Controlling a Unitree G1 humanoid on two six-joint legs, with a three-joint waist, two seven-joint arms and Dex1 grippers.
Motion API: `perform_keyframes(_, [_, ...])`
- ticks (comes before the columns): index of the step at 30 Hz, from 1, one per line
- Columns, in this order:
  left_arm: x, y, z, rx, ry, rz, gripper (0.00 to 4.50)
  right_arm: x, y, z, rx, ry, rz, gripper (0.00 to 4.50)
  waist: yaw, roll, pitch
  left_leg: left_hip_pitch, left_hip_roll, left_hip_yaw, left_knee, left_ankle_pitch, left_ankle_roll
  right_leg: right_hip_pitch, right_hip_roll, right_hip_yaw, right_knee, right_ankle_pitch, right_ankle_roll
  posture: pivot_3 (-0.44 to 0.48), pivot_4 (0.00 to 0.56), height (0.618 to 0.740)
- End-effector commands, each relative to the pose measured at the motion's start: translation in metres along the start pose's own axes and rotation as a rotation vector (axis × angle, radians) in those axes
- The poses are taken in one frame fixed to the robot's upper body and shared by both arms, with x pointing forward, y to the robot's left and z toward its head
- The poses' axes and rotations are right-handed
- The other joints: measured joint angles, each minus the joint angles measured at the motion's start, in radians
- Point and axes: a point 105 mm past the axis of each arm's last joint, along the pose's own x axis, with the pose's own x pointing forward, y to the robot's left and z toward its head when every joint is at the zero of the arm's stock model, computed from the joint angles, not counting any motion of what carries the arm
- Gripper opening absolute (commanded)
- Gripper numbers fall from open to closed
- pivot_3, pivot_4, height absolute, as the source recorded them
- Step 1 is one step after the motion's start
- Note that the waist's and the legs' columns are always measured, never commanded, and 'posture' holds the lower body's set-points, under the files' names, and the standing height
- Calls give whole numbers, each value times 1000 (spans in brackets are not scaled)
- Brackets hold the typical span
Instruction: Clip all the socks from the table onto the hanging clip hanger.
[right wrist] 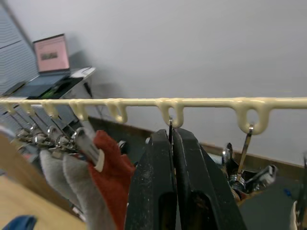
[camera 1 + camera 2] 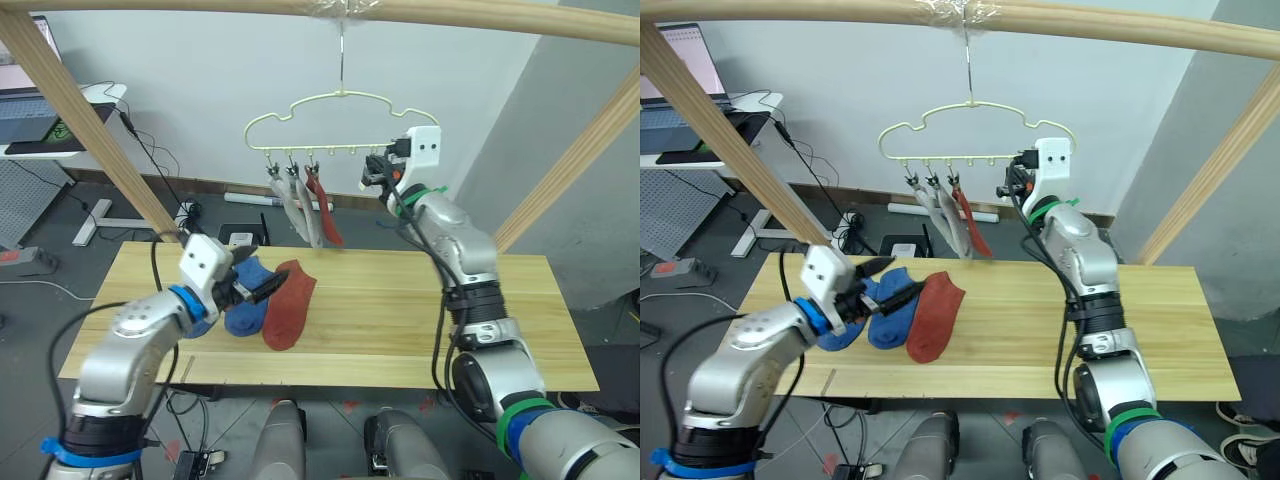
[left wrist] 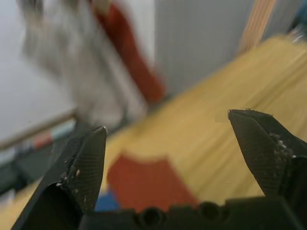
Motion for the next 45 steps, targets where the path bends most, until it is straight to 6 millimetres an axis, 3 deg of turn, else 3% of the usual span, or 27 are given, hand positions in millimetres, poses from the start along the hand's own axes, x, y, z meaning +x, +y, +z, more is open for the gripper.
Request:
perform_keyframes(1, [15, -1, -8, 91, 30, 13, 4500, -7, 12, 14, -12, -20, 69, 18, -1, 0, 0, 0, 0, 0, 0, 0, 0, 0, 0, 0, 0, 0, 0, 107, 209, 740])
perform_keyframes(4, [54, 1, -27, 81, 65, 52, 4500, -12, 12, 10, -22, 7, 68, 18, 3, 3, 2, 0, -1, 0, 0, 0, 1, 0, 0, 0, 0, 0, 0, 79, 223, 740])
perform_keyframes(10, [91, 7, -44, 135, 138, 60, 4500, -19, 13, 8, -11, 20, 43, 18, -18, 3, 2, -1, -1, 2, 0, 0, 2, -1, 1, 1, -1, 0, 0, 32, 235, 740])
perform_keyframes(15, [101, 19, -61, 165, 228, 96, 4500, -25, 13, 8, -6, 23, 25, 18, -31, 3, 2, -1, -1, 2, -1, 0, 2, -1, 1, 0, -1, 0, 0, 2, 227, 740])
perform_keyframes(24, [100, 19, -79, 203, 332, 77, 4500, -31, 11, 10, 0, 18, -3, 18, -41, 2, 1, -1, -1, 2, 0, 0, 2, 0, 1, 0, -1, -1, 3, -10, 210, 740])
perform_keyframes(34, [97, 11, -77, 198, 302, 33, 1553, -28, 10, 10, 2, 17, 0, 0, -43, 2, 1, -1, -1, 2, 0, 0, 2, 0, 1, 0, -1, -2, 3, 9, 213, 740])
perform_keyframes(39, [95, 5, -64, 167, 221, 10, 124, -24, 6, 12, 0, 17, 2, 0, -43, 2, 1, -1, -1, 1, 0, 0, 2, 0, 1, 0, -1, -2, 3, 24, 214, 740])
perform_keyframes(45, [87, -29, -33, 74, 61, -156, 29, -21, 3, 11, 14, 25, 5, 0, -44, 2, 2, -2, -1, 1, -1, 0, 2, -1, 1, 0, -2, -1, 3, 33, 217, 740])
